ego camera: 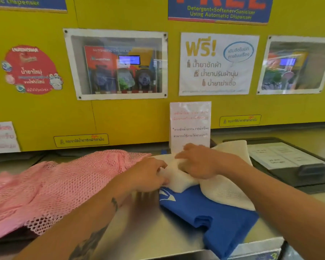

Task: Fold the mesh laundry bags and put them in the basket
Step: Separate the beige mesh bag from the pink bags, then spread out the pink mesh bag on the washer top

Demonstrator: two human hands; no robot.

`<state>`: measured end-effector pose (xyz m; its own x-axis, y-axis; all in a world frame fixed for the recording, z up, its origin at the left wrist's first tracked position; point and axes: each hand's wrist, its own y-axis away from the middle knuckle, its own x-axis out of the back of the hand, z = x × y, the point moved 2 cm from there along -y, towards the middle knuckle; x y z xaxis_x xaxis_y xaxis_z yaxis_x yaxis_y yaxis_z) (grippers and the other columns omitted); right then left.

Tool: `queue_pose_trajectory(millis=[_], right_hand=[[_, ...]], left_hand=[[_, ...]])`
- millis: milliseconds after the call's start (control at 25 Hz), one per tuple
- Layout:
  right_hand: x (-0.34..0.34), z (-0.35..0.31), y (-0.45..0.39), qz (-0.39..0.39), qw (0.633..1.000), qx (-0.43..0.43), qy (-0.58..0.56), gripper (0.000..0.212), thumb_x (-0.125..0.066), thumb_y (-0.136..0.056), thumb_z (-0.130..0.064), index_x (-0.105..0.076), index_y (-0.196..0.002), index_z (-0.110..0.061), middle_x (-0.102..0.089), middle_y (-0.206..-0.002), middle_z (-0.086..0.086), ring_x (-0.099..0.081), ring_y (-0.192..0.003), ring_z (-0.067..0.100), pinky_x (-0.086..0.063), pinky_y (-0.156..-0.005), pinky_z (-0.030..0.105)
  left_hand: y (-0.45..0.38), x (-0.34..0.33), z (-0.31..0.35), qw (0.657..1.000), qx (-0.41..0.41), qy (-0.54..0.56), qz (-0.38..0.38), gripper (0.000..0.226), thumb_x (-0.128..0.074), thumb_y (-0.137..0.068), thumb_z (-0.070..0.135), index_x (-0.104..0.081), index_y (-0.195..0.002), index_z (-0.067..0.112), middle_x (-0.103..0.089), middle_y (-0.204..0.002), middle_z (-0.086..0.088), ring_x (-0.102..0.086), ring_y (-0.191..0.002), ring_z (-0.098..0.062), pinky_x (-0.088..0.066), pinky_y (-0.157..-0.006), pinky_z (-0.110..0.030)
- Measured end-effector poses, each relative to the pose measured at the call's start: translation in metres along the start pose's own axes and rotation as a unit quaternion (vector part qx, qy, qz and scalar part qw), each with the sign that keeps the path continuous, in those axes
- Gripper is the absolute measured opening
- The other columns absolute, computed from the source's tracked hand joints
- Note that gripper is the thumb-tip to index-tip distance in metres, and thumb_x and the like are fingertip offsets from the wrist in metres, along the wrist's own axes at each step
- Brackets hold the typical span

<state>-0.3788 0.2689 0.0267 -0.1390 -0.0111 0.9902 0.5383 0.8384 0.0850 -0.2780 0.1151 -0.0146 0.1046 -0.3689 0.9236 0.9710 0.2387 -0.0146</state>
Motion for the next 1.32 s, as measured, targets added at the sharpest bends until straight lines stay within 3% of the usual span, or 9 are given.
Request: queue_pose_trajectory(millis=[120, 240, 360, 560, 720, 880, 1040, 1160, 1320], right_hand=[[-0.007, 0.001, -0.010, -0.113, 0.991, -0.044, 0.064, 0.022, -0.041, -0.096, -0.028, -0.061, -0.102, -0.019, -0.059, -0.124, 0.005, -0.053, -0.108, 0.024, -0.041, -0.091, 0.034], [0.027, -0.021, -0.010, -0.022, 0.987, -0.054, 0.149, 0.040, -0.044, -0.094, -0.034, -0.056, -0.132, -0.025, -0.051, -0.141, 0.002, -0.048, -0.125, 0.028, -0.040, -0.104, 0.046], [0.055, -0.075, -0.017, 0.085, 0.993, 0.047, 0.062, 0.048, -0.047, -0.095, -0.017, -0.048, -0.142, -0.027, -0.040, -0.152, 0.003, -0.039, -0.136, 0.029, -0.036, -0.109, 0.045], [0.019, -0.184, -0.063, -0.026, 0.983, 0.173, -0.054, 0.059, -0.051, -0.097, -0.023, -0.031, -0.153, -0.026, -0.032, -0.159, -0.002, -0.032, -0.144, 0.021, -0.031, -0.106, 0.029], [-0.032, -0.247, -0.100, -0.053, 0.986, 0.154, -0.039, 0.082, -0.065, -0.089, -0.030, -0.016, -0.155, -0.033, -0.028, -0.162, -0.001, -0.033, -0.143, 0.024, -0.032, -0.114, 0.041], [-0.036, -0.249, -0.118, -0.016, 0.993, 0.120, 0.014, 0.066, -0.055, -0.088, -0.012, -0.036, -0.149, -0.029, -0.039, -0.155, -0.001, -0.040, -0.138, 0.025, -0.035, -0.113, 0.044], [-0.004, -0.210, -0.118, -0.026, 0.984, -0.011, 0.178, 0.035, -0.049, -0.092, -0.017, -0.061, -0.125, -0.015, -0.061, -0.127, 0.002, -0.059, -0.108, 0.022, -0.049, -0.094, 0.035], [0.002, -0.203, -0.109, -0.030, 0.968, -0.102, 0.226, 0.031, -0.049, -0.089, -0.018, -0.064, -0.116, -0.012, -0.062, -0.103, -0.001, -0.060, -0.091, 0.019, -0.055, -0.084, 0.036], [-0.001, -0.262, -0.117, 0.107, 0.993, 0.043, -0.013, 0.061, -0.047, -0.087, -0.008, -0.043, -0.145, -0.025, -0.042, -0.149, 0.006, -0.040, -0.136, 0.029, -0.038, -0.109, 0.046]], left_hand=[[0.028, 0.023, -0.017, 0.999, 0.017, 0.044, 0.026, 0.043, -0.064, -0.089, 0.031, -0.057, -0.131, 0.033, -0.059, -0.115, 0.012, -0.058, -0.103, -0.008, -0.048, -0.091, -0.029], [0.060, 0.053, -0.045, 0.997, 0.038, 0.037, 0.053, 0.039, -0.064, -0.091, 0.029, -0.056, -0.129, 0.037, -0.059, -0.113, 0.015, -0.058, -0.104, -0.006, -0.048, -0.095, -0.033], [0.086, 0.078, -0.084, 0.995, 0.073, 0.004, 0.065, 0.041, -0.063, -0.092, 0.034, -0.052, -0.131, 0.040, -0.057, -0.126, 0.010, -0.053, -0.114, -0.008, -0.044, -0.102, -0.036], [0.120, 0.100, -0.162, 0.987, 0.127, -0.095, 0.021, 0.055, -0.060, -0.087, 0.042, -0.041, -0.139, 0.044, -0.034, -0.152, 0.009, -0.032, -0.140, -0.018, -0.027, -0.116, -0.044], [0.146, 0.101, -0.206, 0.995, 0.076, -0.004, 0.057, 0.039, -0.059, -0.091, 0.024, -0.057, -0.127, 0.039, -0.056, -0.131, 0.010, -0.056, -0.110, -0.005, -0.046, -0.099, -0.030], [0.161, 0.119, -0.248, 0.987, 0.074, 0.014, 0.142, 0.036, -0.056, -0.095, 0.028, -0.055, -0.130, 0.037, -0.054, -0.131, 0.011, -0.054, -0.115, -0.008, -0.044, -0.095, -0.027], [0.166, 0.113, -0.272, 0.996, 0.071, -0.044, 0.027, 0.053, -0.050, -0.096, 0.020, -0.039, -0.147, 0.026, -0.037, -0.155, 0.002, -0.037, -0.140, -0.019, -0.028, -0.114, -0.032], [0.159, 0.117, -0.279, 0.994, 0.032, -0.046, 0.091, 0.036, -0.052, -0.096, 0.024, -0.056, -0.131, 0.034, -0.053, -0.140, 0.005, -0.058, -0.115, -0.019, -0.045, -0.101, -0.036], [0.153, 0.131, -0.291, 0.972, -0.032, -0.058, 0.223, 0.027, -0.051, -0.094, 0.012, -0.067, -0.112, 0.026, -0.055, -0.102, 0.009, -0.054, -0.098, -0.015, -0.045, -0.088, -0.038]])
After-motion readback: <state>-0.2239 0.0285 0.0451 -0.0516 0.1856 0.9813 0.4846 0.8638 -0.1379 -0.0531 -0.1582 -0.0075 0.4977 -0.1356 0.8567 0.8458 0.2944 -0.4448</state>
